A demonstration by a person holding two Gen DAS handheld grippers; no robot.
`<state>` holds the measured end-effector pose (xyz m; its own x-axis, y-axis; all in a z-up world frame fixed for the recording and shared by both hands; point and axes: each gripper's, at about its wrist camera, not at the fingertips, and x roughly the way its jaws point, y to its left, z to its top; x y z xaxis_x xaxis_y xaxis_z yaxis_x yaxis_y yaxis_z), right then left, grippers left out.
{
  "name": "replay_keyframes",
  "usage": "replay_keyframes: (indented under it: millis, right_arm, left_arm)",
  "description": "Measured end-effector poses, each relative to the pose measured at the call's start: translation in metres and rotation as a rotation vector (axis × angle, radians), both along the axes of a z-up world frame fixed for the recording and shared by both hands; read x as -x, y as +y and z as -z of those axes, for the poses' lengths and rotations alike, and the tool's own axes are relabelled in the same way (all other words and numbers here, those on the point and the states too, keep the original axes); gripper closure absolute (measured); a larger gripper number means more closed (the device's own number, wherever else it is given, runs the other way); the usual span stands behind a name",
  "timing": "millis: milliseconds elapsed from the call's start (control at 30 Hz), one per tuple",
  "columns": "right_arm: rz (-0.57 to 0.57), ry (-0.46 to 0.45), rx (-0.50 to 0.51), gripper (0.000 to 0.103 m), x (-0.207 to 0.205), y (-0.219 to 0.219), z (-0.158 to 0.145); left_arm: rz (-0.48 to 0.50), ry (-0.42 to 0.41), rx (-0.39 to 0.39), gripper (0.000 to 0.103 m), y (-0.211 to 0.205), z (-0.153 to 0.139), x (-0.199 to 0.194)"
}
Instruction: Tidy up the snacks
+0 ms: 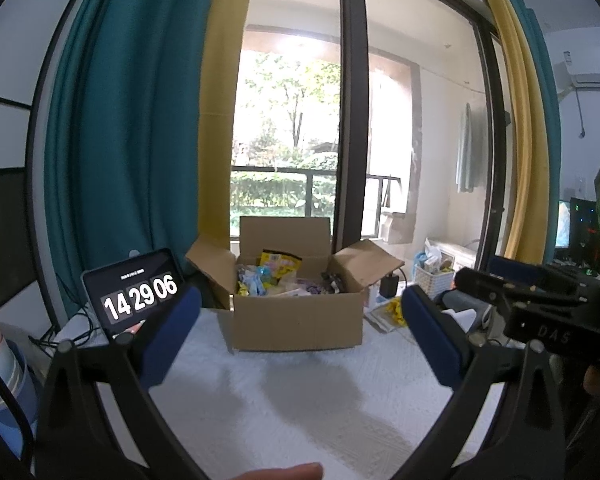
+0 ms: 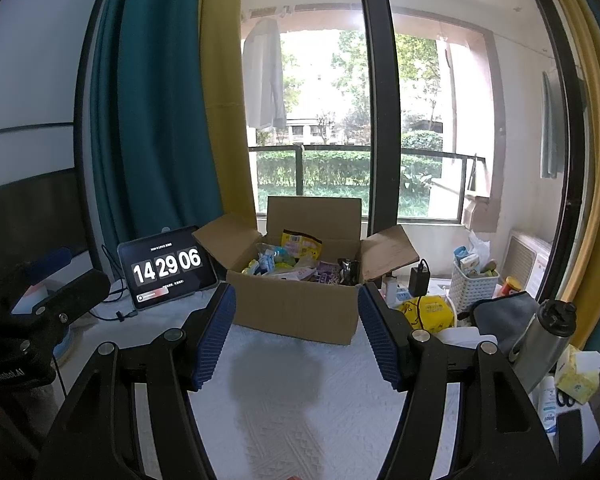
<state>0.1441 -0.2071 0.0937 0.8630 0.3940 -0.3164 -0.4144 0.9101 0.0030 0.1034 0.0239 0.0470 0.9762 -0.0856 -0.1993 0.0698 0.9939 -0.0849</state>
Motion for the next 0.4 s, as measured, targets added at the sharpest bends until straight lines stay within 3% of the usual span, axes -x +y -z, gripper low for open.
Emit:
replay_keyframes:
  millis: [333,400]
  right_arm:
    - [0.002,0.010,0.005,0.036,-0.0030,0.0018,0.0026]
    - [-0.003,0.012,0.008,0.036,-0.0051,0.0031,0.0035]
  left_arm:
    - [0.009,0.015,0.002,0.002,-0.0037,0.0016,-0.0014]
    - [0.046,0.032,-0.013,0.002,-0.0095,0.0024,-0.0055]
